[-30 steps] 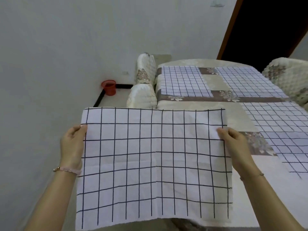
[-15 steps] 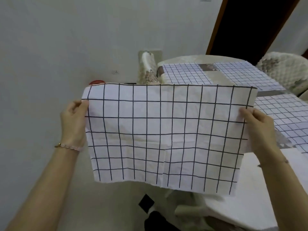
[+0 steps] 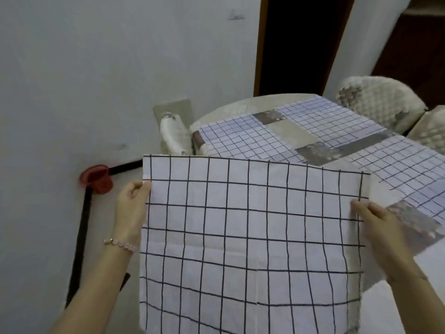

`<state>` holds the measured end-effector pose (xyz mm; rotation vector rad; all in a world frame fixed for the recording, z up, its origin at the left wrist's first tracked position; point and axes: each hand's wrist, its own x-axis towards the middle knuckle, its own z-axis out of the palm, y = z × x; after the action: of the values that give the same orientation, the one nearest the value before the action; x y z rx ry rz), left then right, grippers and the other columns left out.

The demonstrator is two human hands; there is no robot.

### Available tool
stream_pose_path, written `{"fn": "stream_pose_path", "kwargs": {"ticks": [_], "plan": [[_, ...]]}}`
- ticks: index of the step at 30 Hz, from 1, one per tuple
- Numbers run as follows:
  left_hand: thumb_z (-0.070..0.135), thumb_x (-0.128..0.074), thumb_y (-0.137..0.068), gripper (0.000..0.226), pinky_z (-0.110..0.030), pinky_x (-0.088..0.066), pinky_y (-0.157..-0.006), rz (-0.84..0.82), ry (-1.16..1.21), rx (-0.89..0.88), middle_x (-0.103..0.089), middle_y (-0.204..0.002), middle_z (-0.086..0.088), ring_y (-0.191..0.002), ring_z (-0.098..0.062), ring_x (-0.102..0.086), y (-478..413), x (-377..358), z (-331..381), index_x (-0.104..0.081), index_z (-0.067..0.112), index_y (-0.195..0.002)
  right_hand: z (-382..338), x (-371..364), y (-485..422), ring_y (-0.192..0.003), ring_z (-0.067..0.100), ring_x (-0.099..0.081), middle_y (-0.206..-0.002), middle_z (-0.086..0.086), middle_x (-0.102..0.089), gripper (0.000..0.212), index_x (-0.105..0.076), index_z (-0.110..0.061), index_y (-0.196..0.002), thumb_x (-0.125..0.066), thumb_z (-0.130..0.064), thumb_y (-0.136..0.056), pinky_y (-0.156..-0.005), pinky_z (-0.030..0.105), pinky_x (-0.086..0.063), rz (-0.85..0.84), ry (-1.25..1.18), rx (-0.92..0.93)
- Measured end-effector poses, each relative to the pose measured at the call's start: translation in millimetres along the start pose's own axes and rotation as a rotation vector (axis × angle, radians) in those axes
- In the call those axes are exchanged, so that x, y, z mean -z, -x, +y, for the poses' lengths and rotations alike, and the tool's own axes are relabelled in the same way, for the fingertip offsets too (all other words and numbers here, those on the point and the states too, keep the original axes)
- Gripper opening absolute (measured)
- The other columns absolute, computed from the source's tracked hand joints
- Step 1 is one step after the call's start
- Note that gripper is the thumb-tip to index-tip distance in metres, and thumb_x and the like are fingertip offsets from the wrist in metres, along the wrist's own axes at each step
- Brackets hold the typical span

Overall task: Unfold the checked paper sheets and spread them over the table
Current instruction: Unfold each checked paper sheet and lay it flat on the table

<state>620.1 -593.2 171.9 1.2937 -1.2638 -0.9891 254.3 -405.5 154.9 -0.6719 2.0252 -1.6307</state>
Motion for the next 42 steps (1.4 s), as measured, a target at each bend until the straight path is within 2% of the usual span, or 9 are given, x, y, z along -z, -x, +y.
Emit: {"fn": "stream_pose_path", "kwargs": {"ticks": [3, 6, 12, 15, 18, 25, 36, 40, 42], "plan": [[0.02, -0.053, -0.093, 0.021, -0.02, -0.048, -0.064, -0.101, 0.005, 0.003, -0.065, -0.088, 0.0, -0.076, -0.007, -0.06, -40, -38, -1, -0.062, 0.005, -0.104, 3, 9, -10, -0.066, 0.005, -0.047, -0.072, -0.007, -0.055, 0.019, -0.059, -0.009, -0.079, -0.054, -0.021, -0.094, -0.06, 0.019, -0.037, 0.097, 0.014, -0.046], [0.018, -0.053, -0.092, 0.014, -0.012, -0.049, -0.055, -0.238, 0.021, 0.006, -0.063, -0.079, 0.001, -0.063, 0.0, -0.058, -65, -84, 0, -0.061, 0.007, -0.095, 8, 26, -15, -0.071, 0.013, -0.054, -0.077, -0.003, -0.061, 0.021, -0.062, -0.014, -0.074, -0.056, -0.022, -0.092, -0.061, 0.026, -0.041, 0.19, 0.029, -0.106], [0.016, -0.052, -0.093, 0.009, -0.007, -0.043, -0.053, -0.548, 0.001, -0.049, -0.055, -0.074, 0.001, -0.066, -0.008, -0.048, -104, -197, -5, -0.058, 0.009, -0.091, 33, 47, 3, -0.066, 0.016, -0.05, -0.071, 0.005, -0.058, 0.023, -0.059, -0.003, -0.075, -0.055, -0.017, -0.093, -0.058, 0.027, -0.038, 0.449, 0.016, -0.273], [0.019, -0.052, -0.092, 0.012, -0.021, -0.044, -0.065, -0.742, -0.047, -0.058, -0.058, -0.078, -0.001, -0.071, -0.012, -0.052, -114, -250, -15, -0.06, 0.009, -0.093, 49, 47, 19, -0.063, 0.016, -0.042, -0.077, 0.009, -0.051, 0.025, -0.053, 0.001, -0.074, -0.055, -0.016, -0.093, -0.058, 0.027, -0.033, 0.588, 0.009, -0.388], [0.019, -0.053, -0.091, 0.015, -0.033, -0.045, -0.073, -0.947, -0.098, -0.032, -0.061, -0.085, -0.007, -0.079, -0.019, -0.054, -125, -296, -29, -0.063, 0.008, -0.091, 57, 41, 34, -0.059, 0.015, -0.043, -0.071, 0.009, -0.05, 0.019, -0.053, -0.004, -0.076, -0.054, -0.012, -0.093, -0.053, 0.022, -0.039, 0.732, -0.011, -0.461], [0.015, -0.056, -0.088, 0.019, -0.034, -0.039, -0.066, -1.257, -0.266, 0.034, -0.052, -0.071, -0.01, -0.072, -0.022, -0.046, -131, -377, -59, -0.057, 0.012, -0.069, 77, 39, 51, -0.075, 0.02, -0.042, -0.079, 0.01, -0.048, 0.025, -0.055, 0.003, -0.075, -0.055, -0.014, -0.093, -0.057, 0.027, -0.032, 0.93, 0.028, -0.503], [0.012, -0.056, -0.09, 0.011, -0.026, -0.041, -0.064, -1.29, -0.412, -0.023, -0.059, -0.083, -0.011, -0.079, -0.024, -0.05, -120, -456, -80, -0.062, 0.004, -0.087, 123, 79, 4, -0.063, 0.019, -0.028, -0.065, 0.008, -0.031, 0.029, -0.044, -0.011, -0.064, -0.06, -0.016, -0.087, -0.061, 0.03, -0.022, 0.915, 0.151, -0.518], [0.017, -0.055, -0.091, 0.013, -0.031, -0.04, -0.076, -1.254, -0.473, 0.018, -0.06, -0.089, -0.012, -0.084, -0.025, -0.051, -116, -472, -93, -0.062, 0.006, -0.09, 152, 89, -15, -0.067, 0.018, -0.036, -0.066, 0.007, -0.039, 0.025, -0.049, -0.01, -0.065, -0.059, -0.025, -0.082, -0.065, 0.031, -0.028, 0.916, 0.149, -0.588], [0.02, -0.054, -0.092, 0.015, -0.032, -0.04, -0.08, -1.282, -0.492, 0.029, -0.059, -0.096, -0.01, -0.089, -0.024, -0.052, -115, -470, -96, -0.061, 0.008, -0.097, 160, 85, -16, -0.077, 0.018, -0.051, -0.077, 0.004, -0.055, 0.026, -0.059, -0.003, -0.08, -0.058, -0.029, -0.083, -0.071, 0.032, -0.039, 0.899, 0.138, -0.638]]}}
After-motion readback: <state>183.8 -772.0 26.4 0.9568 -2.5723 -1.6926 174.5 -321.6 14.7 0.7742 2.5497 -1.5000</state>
